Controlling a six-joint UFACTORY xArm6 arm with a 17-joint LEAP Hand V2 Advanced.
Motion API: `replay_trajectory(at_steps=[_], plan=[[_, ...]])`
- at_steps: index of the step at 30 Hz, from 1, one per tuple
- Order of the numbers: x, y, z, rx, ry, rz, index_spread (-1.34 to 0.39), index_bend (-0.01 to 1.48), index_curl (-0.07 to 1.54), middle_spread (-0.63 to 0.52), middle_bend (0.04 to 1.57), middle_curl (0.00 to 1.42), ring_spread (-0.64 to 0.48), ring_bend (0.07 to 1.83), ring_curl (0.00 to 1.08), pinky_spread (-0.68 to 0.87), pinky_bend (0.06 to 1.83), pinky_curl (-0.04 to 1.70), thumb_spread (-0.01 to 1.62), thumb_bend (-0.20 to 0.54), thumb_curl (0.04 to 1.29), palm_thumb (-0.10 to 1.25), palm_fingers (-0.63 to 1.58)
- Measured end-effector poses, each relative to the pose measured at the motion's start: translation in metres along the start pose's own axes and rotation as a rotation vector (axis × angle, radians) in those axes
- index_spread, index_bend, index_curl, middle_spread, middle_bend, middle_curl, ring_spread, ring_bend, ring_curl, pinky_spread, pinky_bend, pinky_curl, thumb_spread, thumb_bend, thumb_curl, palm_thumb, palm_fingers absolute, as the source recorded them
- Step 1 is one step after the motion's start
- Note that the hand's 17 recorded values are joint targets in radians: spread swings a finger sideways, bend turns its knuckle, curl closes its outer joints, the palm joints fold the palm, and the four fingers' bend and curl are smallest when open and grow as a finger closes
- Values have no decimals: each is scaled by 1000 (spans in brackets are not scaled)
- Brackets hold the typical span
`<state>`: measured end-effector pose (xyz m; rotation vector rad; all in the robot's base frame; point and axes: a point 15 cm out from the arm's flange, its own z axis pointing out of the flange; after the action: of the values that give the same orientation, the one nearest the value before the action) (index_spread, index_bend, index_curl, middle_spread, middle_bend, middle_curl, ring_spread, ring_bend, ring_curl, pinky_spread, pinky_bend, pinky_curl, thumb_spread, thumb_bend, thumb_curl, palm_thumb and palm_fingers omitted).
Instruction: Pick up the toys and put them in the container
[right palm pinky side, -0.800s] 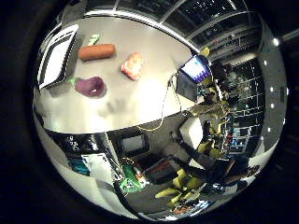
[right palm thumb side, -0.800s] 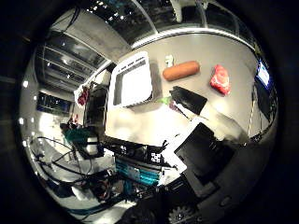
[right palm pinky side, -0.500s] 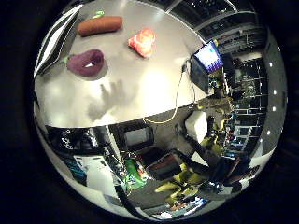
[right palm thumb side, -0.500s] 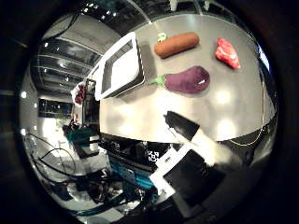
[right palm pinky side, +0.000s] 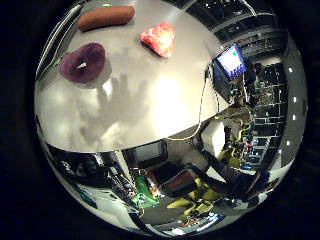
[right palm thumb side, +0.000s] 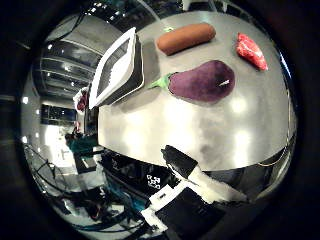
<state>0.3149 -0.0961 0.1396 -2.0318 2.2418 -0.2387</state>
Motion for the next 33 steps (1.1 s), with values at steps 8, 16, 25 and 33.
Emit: replay_trajectory(at_steps=[8,16,25,33], plan=[[-13,-12,30,-13,-9,-47,-359,165,270,64,231,330,192,248,239,417,387,279,935,-28,309,572,155],[-21,-30,52,-56,-15,-83,-368,173,287,64,222,327,194,207,236,423,345,277,947,-28,308,581,177],[-16,-39,80,-111,4,-135,-381,161,285,-24,265,336,58,280,254,338,275,267,944,-24,313,619,354],[-4,-39,84,-119,20,-149,-472,157,243,-250,486,404,-274,791,375,-211,526,285,942,-22,320,666,1165]])
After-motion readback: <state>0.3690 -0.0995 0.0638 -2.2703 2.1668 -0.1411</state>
